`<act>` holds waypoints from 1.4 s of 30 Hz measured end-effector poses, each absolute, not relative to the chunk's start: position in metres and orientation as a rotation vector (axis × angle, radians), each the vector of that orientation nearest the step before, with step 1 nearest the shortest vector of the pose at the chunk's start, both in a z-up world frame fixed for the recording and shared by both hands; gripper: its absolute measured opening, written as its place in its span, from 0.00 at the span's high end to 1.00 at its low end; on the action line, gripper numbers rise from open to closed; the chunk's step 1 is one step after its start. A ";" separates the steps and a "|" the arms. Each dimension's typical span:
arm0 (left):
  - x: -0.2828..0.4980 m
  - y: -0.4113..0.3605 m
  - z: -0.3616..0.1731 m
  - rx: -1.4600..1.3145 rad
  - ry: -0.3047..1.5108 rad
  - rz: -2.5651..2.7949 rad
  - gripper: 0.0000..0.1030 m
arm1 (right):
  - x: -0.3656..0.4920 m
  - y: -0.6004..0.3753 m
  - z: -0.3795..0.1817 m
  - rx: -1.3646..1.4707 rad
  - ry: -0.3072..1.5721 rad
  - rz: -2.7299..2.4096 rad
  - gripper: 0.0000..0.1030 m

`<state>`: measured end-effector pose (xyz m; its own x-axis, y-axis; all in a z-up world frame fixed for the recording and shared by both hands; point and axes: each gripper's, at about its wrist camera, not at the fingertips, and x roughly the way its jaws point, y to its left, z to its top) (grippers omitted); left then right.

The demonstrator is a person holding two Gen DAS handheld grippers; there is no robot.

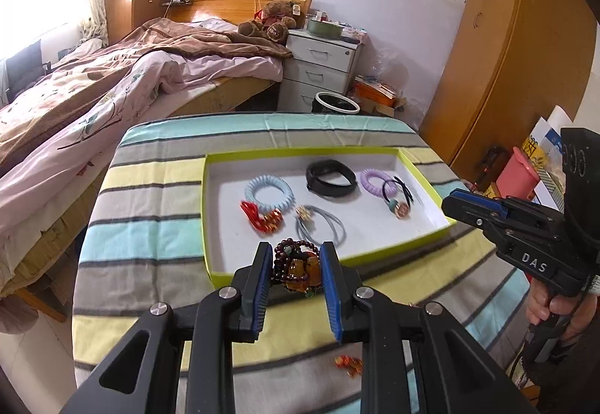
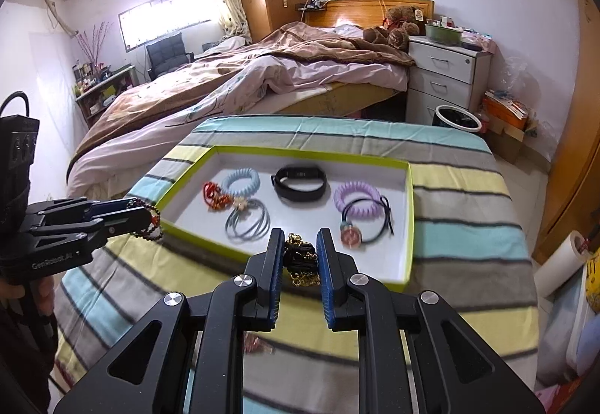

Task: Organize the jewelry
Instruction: 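Carry the beaded bracelet and gold charm into the box and release both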

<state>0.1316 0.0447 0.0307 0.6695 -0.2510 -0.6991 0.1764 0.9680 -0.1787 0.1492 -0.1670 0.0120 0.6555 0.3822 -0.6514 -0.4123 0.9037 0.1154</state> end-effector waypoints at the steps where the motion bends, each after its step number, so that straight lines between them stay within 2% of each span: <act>1: 0.138 0.047 0.031 -0.100 0.804 -0.236 0.75 | 0.155 -0.165 0.012 -0.045 0.732 0.451 0.82; 18: 0.193 0.057 -0.013 -0.136 0.891 -0.219 0.75 | 0.229 -0.139 -0.033 -0.084 0.862 0.449 0.82; 42: 0.201 0.048 -0.030 -0.089 0.945 -0.211 0.74 | 0.237 -0.129 -0.050 -0.137 0.897 0.438 0.82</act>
